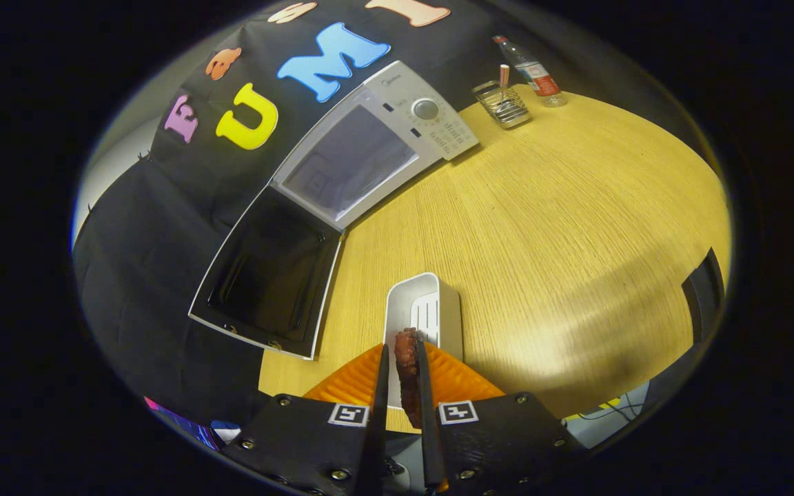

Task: Open the microwave, put the food inside, and close the microwave door.

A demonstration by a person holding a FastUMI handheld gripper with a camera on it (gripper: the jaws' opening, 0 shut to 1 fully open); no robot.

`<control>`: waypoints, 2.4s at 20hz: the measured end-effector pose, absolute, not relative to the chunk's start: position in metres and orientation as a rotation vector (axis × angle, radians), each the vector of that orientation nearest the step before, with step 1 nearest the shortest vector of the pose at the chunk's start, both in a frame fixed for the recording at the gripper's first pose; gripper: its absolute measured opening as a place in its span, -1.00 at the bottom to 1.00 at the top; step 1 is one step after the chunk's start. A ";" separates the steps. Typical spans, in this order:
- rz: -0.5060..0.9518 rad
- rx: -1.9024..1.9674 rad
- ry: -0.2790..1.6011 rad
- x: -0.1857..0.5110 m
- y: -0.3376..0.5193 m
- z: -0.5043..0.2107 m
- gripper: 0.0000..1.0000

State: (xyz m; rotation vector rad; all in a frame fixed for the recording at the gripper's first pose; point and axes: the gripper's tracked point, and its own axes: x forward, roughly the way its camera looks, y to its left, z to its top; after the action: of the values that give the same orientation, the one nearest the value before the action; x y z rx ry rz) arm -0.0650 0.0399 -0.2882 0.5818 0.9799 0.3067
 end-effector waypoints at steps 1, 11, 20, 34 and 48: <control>0.310 0.541 0.983 -0.066 0.037 -0.291 -0.55; 0.337 0.634 1.060 -0.073 0.047 -0.299 -0.55; 0.340 0.712 1.001 -0.058 0.054 -0.275 -0.87; 0.380 0.685 0.717 0.088 0.098 -0.196 -0.87; 0.312 0.772 0.617 0.217 0.145 -0.238 -0.88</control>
State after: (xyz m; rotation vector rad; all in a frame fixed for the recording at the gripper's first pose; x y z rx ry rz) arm 0.2173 0.1446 -0.2379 0.7721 0.6174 0.3124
